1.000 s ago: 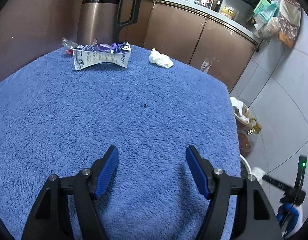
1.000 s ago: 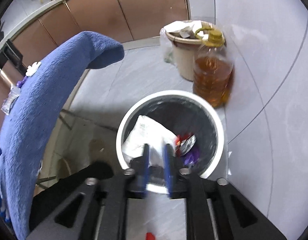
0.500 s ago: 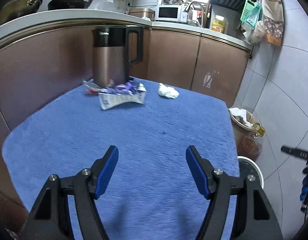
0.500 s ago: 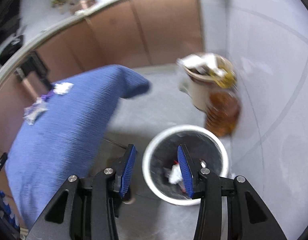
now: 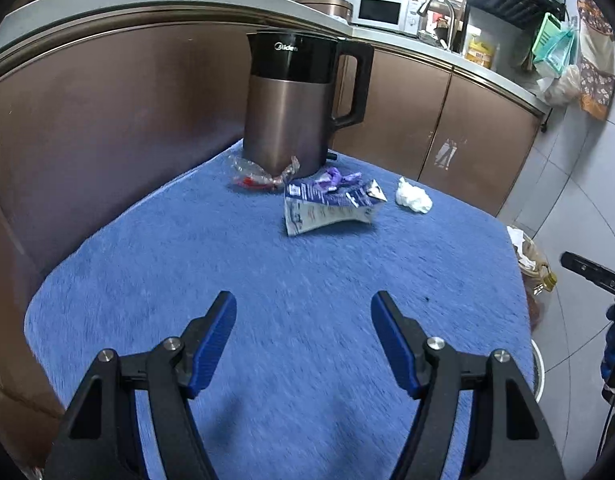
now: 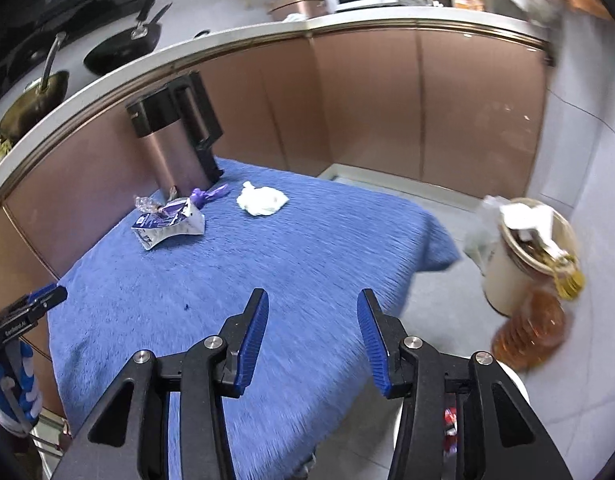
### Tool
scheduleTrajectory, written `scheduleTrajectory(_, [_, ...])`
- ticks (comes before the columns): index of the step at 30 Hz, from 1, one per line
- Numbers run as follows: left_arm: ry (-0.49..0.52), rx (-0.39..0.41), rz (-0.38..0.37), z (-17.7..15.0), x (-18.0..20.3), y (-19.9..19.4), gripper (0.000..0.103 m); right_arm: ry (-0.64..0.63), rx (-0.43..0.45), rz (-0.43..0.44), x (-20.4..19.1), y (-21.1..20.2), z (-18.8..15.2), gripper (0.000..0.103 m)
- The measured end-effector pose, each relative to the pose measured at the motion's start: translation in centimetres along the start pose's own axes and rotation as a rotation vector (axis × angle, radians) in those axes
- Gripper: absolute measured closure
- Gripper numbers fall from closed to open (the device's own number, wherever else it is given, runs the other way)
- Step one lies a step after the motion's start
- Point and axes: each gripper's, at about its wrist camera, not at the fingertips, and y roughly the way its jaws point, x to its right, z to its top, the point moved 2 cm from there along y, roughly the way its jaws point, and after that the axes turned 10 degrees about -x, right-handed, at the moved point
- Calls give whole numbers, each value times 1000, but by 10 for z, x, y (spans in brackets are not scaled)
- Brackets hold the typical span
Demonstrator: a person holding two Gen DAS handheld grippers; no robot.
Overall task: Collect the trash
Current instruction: 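Move both open tools toward the milk carton and tissue on the table, then grasp the milk carton with the left tool while the right tool grasps the tissue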
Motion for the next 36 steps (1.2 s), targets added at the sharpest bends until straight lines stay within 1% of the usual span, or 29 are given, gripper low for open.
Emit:
scheduleTrajectory(2, [50,6,1,13,1,6,35,-24,-14,6,-8,16,12,57])
scheduleTrajectory(6, [211,3,3,45,14,31,35,-84,-37,14,-21,51,38,52])
scheduleTrajectory(10, [353,-25,25,73,26,63,35,-139,-47,22,-33,87,71,49])
scheduleTrajectory(12, [433,-51,45,86,31,85,35,-162,-47,23,-37,102,85,48])
scheduleTrajectory(15, [492,-82,60,100,30,111,35,-198,-51,23,-47,128,109,47])
scheduleTrajectory(16, [503,-91,59,103,28,117,35,-208,-52,23,-49,136,115,45])
scheduleTrajectory(18, [528,-113,47,108,25,131,35,-229,-54,29,-56,153,130,38])
scheduleTrajectory(21, [568,-147,27,110,23,144,35,-252,-71,52,-64,176,144,38])
scheduleTrajectory(23, [581,-159,12,111,23,152,35,-283,-81,45,-70,191,150,38])
scheduleTrajectory(27, [572,-177,-34,111,21,165,35,-306,-110,41,-76,215,156,38])
scheduleTrajectory(29, [561,-185,-50,110,21,172,35,-321,-124,26,-77,226,156,38])
scheduleTrajectory(31, [537,-176,-70,111,20,174,35,-328,-137,14,-79,236,156,38])
scheduleTrajectory(33, [503,-166,-95,111,18,172,42,-320,-143,22,-78,242,155,38])
scheduleTrajectory(34, [491,-167,-109,111,17,171,52,-318,-141,22,-78,243,154,38])
scheduleTrajectory(35, [480,-172,-120,110,16,170,54,-314,-140,24,-78,243,153,44])
scheduleTrajectory(36, [468,-170,-124,110,15,169,56,-310,-142,35,-78,243,152,55])
